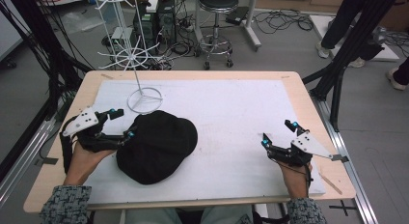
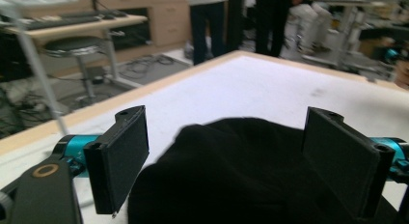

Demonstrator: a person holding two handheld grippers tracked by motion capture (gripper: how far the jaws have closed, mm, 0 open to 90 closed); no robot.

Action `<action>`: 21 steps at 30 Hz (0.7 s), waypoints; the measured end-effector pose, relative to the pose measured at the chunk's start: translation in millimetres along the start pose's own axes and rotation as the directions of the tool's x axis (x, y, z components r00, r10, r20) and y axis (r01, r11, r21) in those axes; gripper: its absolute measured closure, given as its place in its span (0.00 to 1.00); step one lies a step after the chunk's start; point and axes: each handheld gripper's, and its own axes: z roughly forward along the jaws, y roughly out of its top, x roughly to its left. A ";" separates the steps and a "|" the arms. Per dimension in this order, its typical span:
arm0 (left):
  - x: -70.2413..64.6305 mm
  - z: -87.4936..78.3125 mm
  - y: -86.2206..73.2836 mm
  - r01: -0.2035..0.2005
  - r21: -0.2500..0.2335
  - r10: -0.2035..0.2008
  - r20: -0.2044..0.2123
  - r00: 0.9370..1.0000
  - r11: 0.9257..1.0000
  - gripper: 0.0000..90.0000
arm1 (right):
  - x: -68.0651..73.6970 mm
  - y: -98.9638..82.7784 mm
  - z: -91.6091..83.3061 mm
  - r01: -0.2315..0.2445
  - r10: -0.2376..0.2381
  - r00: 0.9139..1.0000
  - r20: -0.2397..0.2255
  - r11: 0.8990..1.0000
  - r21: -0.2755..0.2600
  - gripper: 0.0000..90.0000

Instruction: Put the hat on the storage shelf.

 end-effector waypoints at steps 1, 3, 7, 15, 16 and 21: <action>-1.3 1.8 -0.8 -0.008 0.011 0.007 0.011 1.000 1.000 0.19 | 0.0 0.0 0.0 0.000 0.000 1.000 0.000 1.000 0.000 0.11; -3.4 5.2 -2.4 -0.015 0.026 0.014 0.041 0.999 1.000 0.19 | 0.4 0.1 -0.3 0.001 -0.001 1.000 -0.001 1.000 0.002 0.11; -7.6 8.9 -6.7 -0.025 0.032 0.022 0.096 0.995 0.999 0.19 | 0.6 0.0 -0.1 0.006 -0.006 1.000 0.002 1.000 0.006 0.11; -6.3 10.2 -25.9 -0.010 0.044 0.004 0.133 0.991 0.999 0.19 | 1.4 0.1 0.7 0.015 -0.015 1.000 0.001 1.000 0.008 0.11; -6.3 10.2 -25.9 -0.010 0.044 0.004 0.133 0.991 0.999 0.19 | 1.4 0.1 0.7 0.015 -0.015 1.000 0.001 1.000 0.008 0.11; -6.5 11.9 -31.1 -0.025 0.074 0.014 0.147 0.989 0.997 0.20 | 1.6 0.1 0.6 0.016 -0.016 1.000 0.001 1.000 0.009 0.11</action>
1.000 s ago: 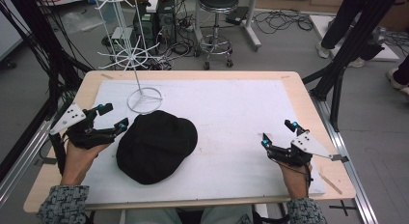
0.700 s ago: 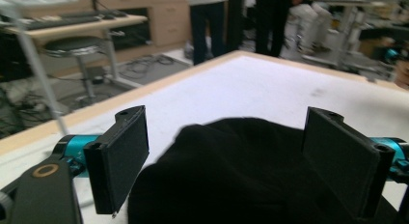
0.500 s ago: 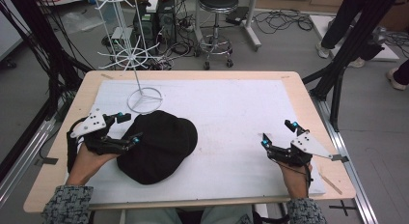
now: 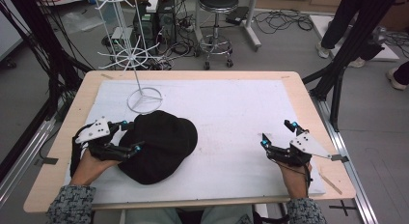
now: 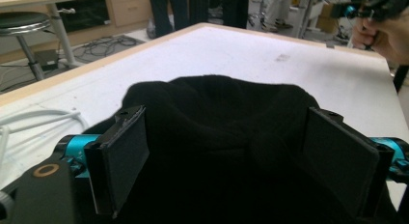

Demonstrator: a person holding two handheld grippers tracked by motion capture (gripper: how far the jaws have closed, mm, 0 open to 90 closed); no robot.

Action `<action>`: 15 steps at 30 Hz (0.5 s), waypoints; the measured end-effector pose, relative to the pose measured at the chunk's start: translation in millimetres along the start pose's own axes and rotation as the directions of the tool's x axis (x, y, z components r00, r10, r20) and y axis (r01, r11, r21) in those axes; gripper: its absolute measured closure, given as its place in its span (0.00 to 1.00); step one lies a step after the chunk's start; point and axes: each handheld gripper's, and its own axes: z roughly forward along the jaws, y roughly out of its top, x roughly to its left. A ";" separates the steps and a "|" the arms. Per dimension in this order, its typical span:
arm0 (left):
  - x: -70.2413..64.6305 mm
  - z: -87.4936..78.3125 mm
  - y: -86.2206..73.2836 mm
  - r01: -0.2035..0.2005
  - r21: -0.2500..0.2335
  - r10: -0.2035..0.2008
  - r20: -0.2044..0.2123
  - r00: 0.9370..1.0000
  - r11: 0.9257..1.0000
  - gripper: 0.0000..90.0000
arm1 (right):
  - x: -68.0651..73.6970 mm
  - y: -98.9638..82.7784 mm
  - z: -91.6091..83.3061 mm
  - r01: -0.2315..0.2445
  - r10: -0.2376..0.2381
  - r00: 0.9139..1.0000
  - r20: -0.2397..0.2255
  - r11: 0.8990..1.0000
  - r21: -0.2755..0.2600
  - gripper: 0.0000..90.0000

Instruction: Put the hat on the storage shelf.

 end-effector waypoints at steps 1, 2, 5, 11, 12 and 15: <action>-1.4 1.3 -0.3 -0.010 0.006 0.010 0.012 1.000 1.000 0.20 | 0.0 0.0 0.0 0.000 0.000 1.000 0.000 1.000 0.000 0.11; -2.5 2.9 -0.6 -0.017 0.016 0.017 0.021 1.000 1.000 0.20 | 0.4 0.0 0.1 -0.004 0.004 1.000 0.000 1.000 0.001 0.11; -2.4 6.4 -3.0 -0.010 0.056 0.008 0.033 0.999 0.998 0.20 | 0.3 0.0 0.0 -0.002 0.002 1.000 -0.002 1.000 0.003 0.11; -1.1 10.0 -6.7 0.017 0.095 -0.022 0.049 0.999 0.995 0.20 | 0.4 -0.2 0.8 0.004 -0.004 1.000 -0.002 1.000 0.004 0.11; -1.2 11.2 -7.4 0.016 0.104 -0.021 0.052 0.998 0.994 0.20 | 0.5 -0.1 0.8 0.005 -0.005 1.000 -0.002 1.000 0.003 0.11; -1.4 13.6 -8.9 0.009 0.116 -0.015 0.059 0.998 0.993 0.20 | 0.4 -0.2 0.8 0.005 -0.005 1.000 -0.001 1.000 0.004 0.11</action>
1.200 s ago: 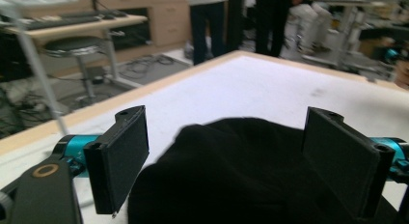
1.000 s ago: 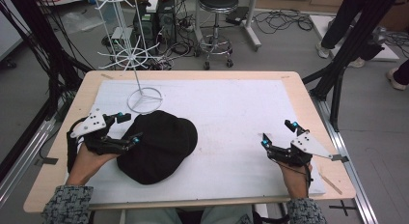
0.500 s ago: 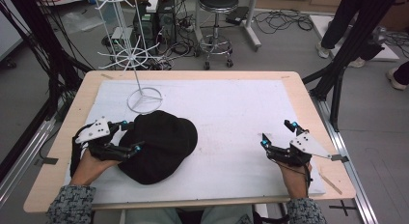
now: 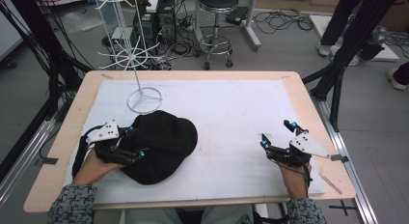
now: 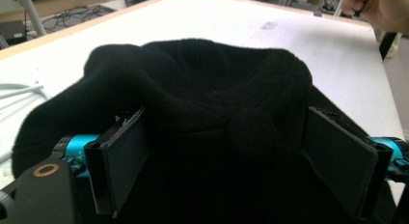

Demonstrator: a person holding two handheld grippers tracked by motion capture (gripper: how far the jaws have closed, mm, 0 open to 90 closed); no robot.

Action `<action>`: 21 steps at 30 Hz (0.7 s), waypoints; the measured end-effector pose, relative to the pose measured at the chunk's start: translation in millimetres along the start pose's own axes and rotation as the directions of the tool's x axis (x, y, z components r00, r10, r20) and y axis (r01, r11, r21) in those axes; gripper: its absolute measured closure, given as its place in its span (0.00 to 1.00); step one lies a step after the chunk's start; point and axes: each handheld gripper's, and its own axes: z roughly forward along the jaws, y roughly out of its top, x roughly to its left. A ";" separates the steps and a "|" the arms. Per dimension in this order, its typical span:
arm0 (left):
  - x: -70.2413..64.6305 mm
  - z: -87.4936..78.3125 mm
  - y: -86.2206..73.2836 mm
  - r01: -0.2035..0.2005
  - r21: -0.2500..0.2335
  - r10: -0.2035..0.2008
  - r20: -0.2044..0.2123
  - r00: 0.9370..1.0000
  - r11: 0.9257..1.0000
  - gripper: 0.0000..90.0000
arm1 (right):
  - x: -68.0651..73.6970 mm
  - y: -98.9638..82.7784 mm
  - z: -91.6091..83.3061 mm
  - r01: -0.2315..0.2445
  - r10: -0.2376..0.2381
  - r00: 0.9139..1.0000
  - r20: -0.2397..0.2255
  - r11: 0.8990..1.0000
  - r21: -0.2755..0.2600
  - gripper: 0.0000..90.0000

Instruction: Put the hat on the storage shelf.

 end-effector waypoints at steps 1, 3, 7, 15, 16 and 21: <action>0.2 0.3 -0.2 -0.002 0.004 0.002 -0.002 1.000 1.000 0.20 | -0.1 0.0 0.0 0.000 0.000 1.000 0.000 1.000 0.000 0.11; 1.0 0.9 -1.0 0.001 0.011 -0.001 -0.001 1.000 1.000 0.22 | 0.0 0.0 -0.2 -0.002 0.002 1.000 0.002 1.000 0.002 0.11; 2.5 1.0 -2.8 0.006 0.037 -0.007 0.008 1.000 0.999 0.39 | 0.3 0.0 -0.7 -0.006 0.006 1.000 0.001 1.000 0.002 0.11; 3.2 0.4 -3.3 0.006 0.073 -0.007 0.008 1.000 0.997 0.65 | 0.2 0.0 -0.9 -0.008 0.008 1.000 0.003 1.000 0.002 0.11; 3.0 0.0 -3.1 0.005 0.071 -0.006 0.008 1.000 0.997 0.65 | 0.2 0.0 -0.9 -0.008 0.008 1.000 0.003 1.000 0.002 0.11; 0.5 -2.4 -0.6 -0.027 0.053 0.027 0.000 1.000 0.998 0.71 | -0.3 0.0 -1.1 -0.006 0.006 1.000 0.007 1.000 0.000 0.11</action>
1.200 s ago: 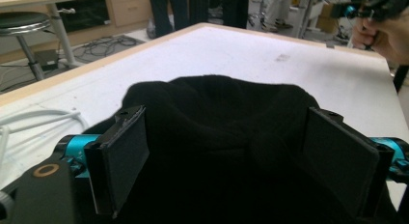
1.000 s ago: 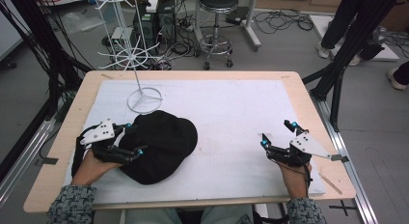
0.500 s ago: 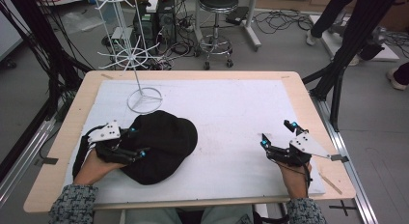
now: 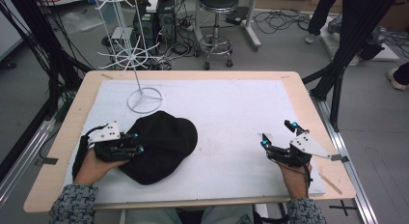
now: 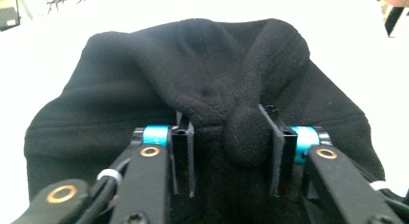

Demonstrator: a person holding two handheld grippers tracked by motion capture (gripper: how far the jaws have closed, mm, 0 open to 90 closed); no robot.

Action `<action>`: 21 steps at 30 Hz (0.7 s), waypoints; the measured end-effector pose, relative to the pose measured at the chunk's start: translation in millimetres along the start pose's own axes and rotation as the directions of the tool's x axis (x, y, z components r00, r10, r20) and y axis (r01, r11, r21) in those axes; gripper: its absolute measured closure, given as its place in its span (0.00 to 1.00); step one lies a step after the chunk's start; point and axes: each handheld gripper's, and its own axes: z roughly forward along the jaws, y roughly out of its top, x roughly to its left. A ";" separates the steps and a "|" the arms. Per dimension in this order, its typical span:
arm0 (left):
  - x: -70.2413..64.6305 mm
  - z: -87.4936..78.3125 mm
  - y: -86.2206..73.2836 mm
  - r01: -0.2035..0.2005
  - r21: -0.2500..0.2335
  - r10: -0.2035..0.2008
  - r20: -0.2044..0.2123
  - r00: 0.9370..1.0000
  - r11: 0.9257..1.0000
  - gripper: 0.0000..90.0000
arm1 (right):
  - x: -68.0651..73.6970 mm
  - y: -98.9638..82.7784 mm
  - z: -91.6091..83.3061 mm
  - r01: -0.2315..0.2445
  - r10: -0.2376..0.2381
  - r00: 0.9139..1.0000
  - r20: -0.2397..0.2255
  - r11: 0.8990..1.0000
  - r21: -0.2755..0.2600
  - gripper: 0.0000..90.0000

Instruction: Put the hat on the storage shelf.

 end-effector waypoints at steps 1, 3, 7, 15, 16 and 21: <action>-0.2 -0.7 0.5 -0.007 -0.004 0.007 -0.005 1.000 1.000 0.71 | 0.0 0.0 0.0 0.000 0.000 1.000 0.000 1.000 0.000 0.11; -1.2 -2.0 1.5 -0.019 -0.017 0.019 -0.011 1.000 1.000 0.73 | 0.1 -0.1 0.0 -0.003 0.003 1.000 0.001 1.000 0.001 0.11; -3.0 -6.0 5.1 -0.056 -0.053 0.054 -0.035 0.998 0.997 0.75 | -0.2 -0.1 -0.1 -0.002 0.002 1.000 0.003 1.000 0.001 0.11; -7.3 -7.6 11.5 -0.101 -0.096 0.094 -0.076 0.993 0.990 0.76 | -1.0 -0.5 -0.1 -0.003 0.003 1.000 0.006 1.000 0.000 0.11; -7.6 -7.5 12.3 -0.105 -0.096 0.098 -0.078 0.992 0.990 0.76 | -1.4 -0.7 -0.5 -0.004 0.004 1.000 0.005 1.000 0.001 0.11; -9.9 -8.2 17.0 -0.121 -0.125 0.109 -0.093 0.990 0.985 0.77 | -2.3 -0.8 -1.8 -0.006 0.006 1.000 0.010 1.000 0.000 0.11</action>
